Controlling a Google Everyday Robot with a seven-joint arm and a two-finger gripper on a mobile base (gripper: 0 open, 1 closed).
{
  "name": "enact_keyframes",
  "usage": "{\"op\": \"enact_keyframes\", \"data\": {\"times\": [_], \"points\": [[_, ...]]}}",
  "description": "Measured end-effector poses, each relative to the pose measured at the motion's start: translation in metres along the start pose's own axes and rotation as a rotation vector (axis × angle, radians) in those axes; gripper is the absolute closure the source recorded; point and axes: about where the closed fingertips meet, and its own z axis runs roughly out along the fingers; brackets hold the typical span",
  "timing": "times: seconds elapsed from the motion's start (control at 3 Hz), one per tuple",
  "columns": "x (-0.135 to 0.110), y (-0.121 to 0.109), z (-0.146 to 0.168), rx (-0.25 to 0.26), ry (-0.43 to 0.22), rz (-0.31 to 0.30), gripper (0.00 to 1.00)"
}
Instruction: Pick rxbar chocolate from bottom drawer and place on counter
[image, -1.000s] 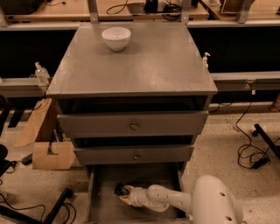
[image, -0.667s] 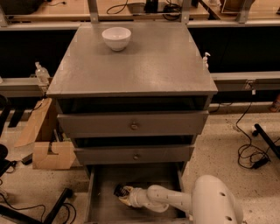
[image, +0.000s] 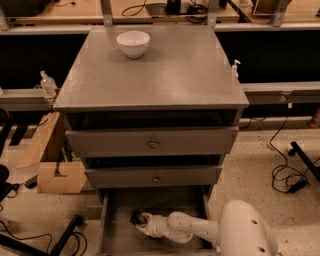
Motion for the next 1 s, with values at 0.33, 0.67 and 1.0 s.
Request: {"op": "enact_keyframes", "data": {"times": [0.33, 0.67, 1.0], "points": [[0.0, 0.0, 0.0, 0.0, 0.0, 0.0, 1.0], [-0.0001, 0.0, -0.0001, 0.0, 0.0, 0.0, 1.0], [-0.0002, 0.0, -0.0002, 0.0, 0.0, 0.0, 1.0]]}}
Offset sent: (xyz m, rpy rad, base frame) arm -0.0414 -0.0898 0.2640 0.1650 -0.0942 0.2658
